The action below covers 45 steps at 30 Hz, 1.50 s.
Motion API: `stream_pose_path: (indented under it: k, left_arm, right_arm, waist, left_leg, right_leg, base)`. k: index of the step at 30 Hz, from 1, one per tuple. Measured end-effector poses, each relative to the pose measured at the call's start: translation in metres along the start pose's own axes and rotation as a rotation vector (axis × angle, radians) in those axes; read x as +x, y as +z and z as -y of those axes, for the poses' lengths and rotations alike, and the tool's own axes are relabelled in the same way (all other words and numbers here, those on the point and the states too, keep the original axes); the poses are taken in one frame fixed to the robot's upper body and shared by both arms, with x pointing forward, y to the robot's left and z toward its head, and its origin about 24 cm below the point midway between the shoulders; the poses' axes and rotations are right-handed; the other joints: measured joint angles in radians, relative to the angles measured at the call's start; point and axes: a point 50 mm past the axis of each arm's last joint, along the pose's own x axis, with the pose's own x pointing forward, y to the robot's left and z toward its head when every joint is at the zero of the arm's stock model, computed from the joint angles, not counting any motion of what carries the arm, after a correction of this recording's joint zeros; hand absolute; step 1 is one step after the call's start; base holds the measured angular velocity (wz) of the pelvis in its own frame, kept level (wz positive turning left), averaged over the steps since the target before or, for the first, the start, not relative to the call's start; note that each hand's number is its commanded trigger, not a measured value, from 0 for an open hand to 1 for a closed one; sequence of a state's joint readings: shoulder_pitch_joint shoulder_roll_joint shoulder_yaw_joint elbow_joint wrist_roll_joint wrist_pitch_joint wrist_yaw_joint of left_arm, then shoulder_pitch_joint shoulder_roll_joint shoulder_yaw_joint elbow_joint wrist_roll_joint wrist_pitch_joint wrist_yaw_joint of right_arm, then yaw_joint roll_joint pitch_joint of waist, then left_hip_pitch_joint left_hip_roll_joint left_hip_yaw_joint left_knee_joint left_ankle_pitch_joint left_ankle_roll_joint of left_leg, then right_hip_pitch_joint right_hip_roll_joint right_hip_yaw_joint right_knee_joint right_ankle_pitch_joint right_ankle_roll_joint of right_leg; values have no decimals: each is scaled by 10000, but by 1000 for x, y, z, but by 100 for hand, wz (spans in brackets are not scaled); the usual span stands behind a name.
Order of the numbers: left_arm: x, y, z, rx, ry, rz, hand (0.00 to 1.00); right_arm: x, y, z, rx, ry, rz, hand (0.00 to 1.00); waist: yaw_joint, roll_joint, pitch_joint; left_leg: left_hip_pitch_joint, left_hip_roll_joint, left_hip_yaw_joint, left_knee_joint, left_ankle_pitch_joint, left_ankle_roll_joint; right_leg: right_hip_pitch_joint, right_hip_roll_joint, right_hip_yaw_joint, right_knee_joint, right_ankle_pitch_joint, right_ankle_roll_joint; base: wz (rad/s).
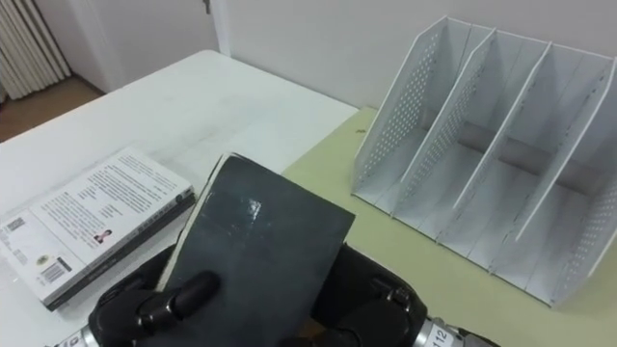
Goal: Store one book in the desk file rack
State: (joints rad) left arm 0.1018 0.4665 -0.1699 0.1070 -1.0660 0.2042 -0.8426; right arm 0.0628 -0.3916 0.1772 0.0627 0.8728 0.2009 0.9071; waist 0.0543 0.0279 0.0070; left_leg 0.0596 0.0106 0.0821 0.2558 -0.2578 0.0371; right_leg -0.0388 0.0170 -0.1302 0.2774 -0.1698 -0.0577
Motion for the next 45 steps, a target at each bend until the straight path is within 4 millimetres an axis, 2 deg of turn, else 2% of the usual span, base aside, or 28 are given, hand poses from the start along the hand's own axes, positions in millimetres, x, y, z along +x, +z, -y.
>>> stream_pose_path:
  k: [9, 10, 11, 12, 17, 22, 25, 40, 41, 42, 45]
  left_arm:
    - [-5, 2, -1, 130, -152, -226, 100]
    - [-6, 2, -2, 113, -131, -255, 100]
    - [-6, 2, -2, 101, -130, -270, 100]
    - [-6, 2, -2, 69, -125, -296, 100]
    - [-7, 1, -3, 36, -63, -332, 100]
    - [-9, -2, -4, 77, -154, -567, 100]
    - [-7, -8, -1, 11, -636, -861, 100]
    - [-6, -12, 1, -67, -964, -1100, 100]
    - [-6, -12, 1, -76, -965, -1107, 95]
    - [-6, -12, 1, -95, -965, -1128, 0]
    - [-6, -12, 1, -90, -954, -1140, 0]
  right_arm:
    - [-2, 2, 0, 135, 56, 165, 0]
    - [-2, 3, 0, 118, 44, 139, 22]
    - [-3, 3, 0, 109, 38, 125, 85]
    - [-3, 3, 1, 95, 27, 103, 100]
    - [-4, 3, 1, 85, 19, 83, 100]
    - [-4, 3, 1, 158, 23, 20, 100]
    - [-2, 1, 0, 227, 82, -57, 100]
    - [-1, -2, -1, 368, 131, -104, 100]
    - [0, -2, -1, 381, 138, -96, 100]
    - [-1, -2, -1, 378, 130, -97, 100]
    - [0, -2, -1, 373, 77, -98, 100]
  waist:
    - [13, 38, -12]
    - [12, 38, -12]
    - [12, 38, -12]
    - [11, 38, -12]
    - [7, 36, -12]
    - [24, -8, 1]
    - [18, -18, 4]
    - [14, -13, -12]
    - [14, -10, -13]
    - [16, -3, -18]
    - [18, 7, -27]
  left_leg:
    - [-31, 4, 22, 1, -6, -10]
    - [-55, 5, 28, 9, -6, -10]
    - [-65, 5, 31, 16, -6, -10]
    - [-80, 4, 33, 27, -6, -10]
    - [-128, 0, 46, 64, -6, -10]
    - [-140, -21, 245, 161, -11, -18]
    - [-149, -21, 246, 185, -17, -27]
    - [-174, -7, 243, 200, -24, -37]
    - [-175, -7, 244, 200, -24, -37]
    - [-169, -7, 243, 194, -24, -37]
    - [-119, -7, 251, 185, -24, -37]
  right_leg:
    - [-104, -10, 5, 158, -15, -16]
    - [-133, -9, 11, 167, -16, -17]
    - [-142, -9, 13, 171, -16, -18]
    - [-154, -13, 14, 186, -18, -22]
    - [-203, -24, 13, 240, -39, -29]
    - [-355, -100, 59, 518, -173, -44]
    - [-356, -104, 58, 525, -184, -42]
    - [-350, -109, 8, 514, -175, -53]
    - [-350, -109, 7, 509, -175, -53]
    - [-342, -108, 7, 495, -176, -51]
    - [-313, -107, 23, 505, -177, -51]
  base:
    - [0]
    - [0]
    - [0]
    - [0]
    - [0]
    - [-1]
    - [0]
    - [0]
    - [0]
    - [0]
    - [-1]
